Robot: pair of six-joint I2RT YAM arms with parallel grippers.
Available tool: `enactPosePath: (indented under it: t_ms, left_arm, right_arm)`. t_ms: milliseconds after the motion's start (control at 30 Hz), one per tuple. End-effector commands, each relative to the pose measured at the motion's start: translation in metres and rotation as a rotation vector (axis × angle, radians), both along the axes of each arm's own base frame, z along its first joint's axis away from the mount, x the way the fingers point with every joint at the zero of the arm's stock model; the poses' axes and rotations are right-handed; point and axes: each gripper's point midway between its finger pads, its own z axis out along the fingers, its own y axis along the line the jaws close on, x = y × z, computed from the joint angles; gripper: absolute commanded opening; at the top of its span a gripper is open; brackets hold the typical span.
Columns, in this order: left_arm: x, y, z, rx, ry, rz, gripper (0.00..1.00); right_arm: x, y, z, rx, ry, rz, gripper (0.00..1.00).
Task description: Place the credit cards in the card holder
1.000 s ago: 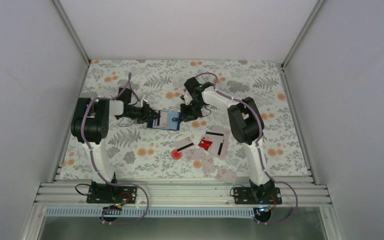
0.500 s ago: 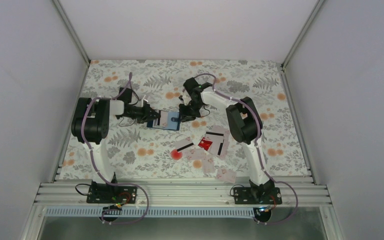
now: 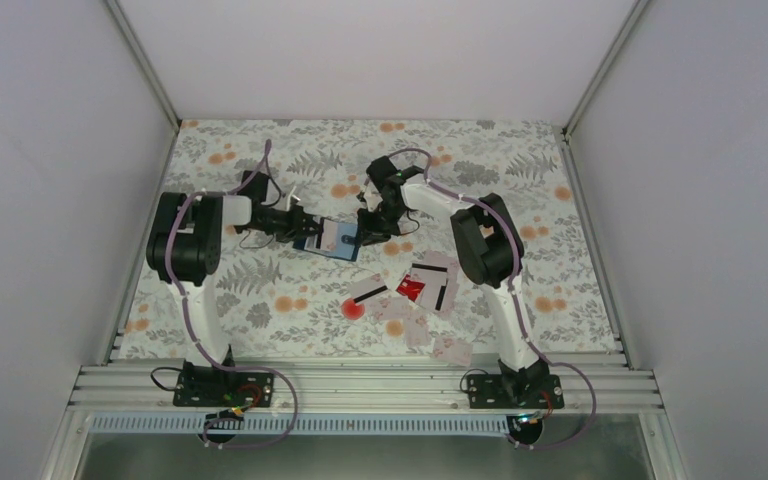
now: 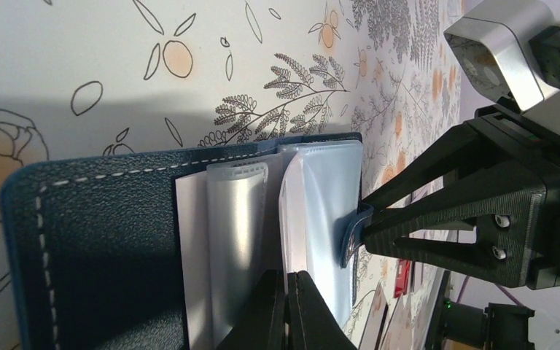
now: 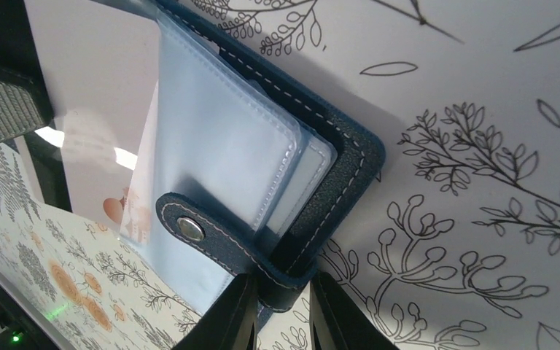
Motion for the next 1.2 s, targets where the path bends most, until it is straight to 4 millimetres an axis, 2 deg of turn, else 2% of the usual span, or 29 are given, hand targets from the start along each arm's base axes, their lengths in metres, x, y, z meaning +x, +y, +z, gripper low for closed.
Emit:
enactPosePath:
  t_ms: [0, 233, 700, 967, 1067, 1167]
  left_arm:
    - [-0.006, 0.002, -0.022, 0.096, -0.009, -0.038, 0.02]
    - [-0.008, 0.013, -0.021, 0.201, 0.010, -0.037, 0.02]
    - [-0.008, 0.034, -0.022, 0.367, 0.178, 0.047, 0.02]
    - [-0.009, 0.025, -0.017, 0.362, 0.184, 0.006, 0.02]
    - [-0.013, 0.015, -0.019, 0.327, 0.176, -0.048, 0.02]
    - [-0.017, 0.017, -0.026, 0.349, 0.203, -0.065, 0.02]
  right_arm:
    - [-0.006, 0.006, -0.019, -0.012, 0.027, 0.016, 0.19]
    - [-0.005, 0.007, -0.018, -0.013, 0.026, 0.019, 0.19]
    - [-0.004, 0.009, -0.022, -0.009, 0.030, 0.024, 0.19]
    - [-0.002, 0.011, -0.023, 0.000, 0.032, 0.025, 0.19]
    - [0.000, 0.013, -0.023, 0.004, 0.031, 0.027, 0.19]
    - [0.003, 0.017, -0.024, 0.009, 0.030, 0.029, 0.19]
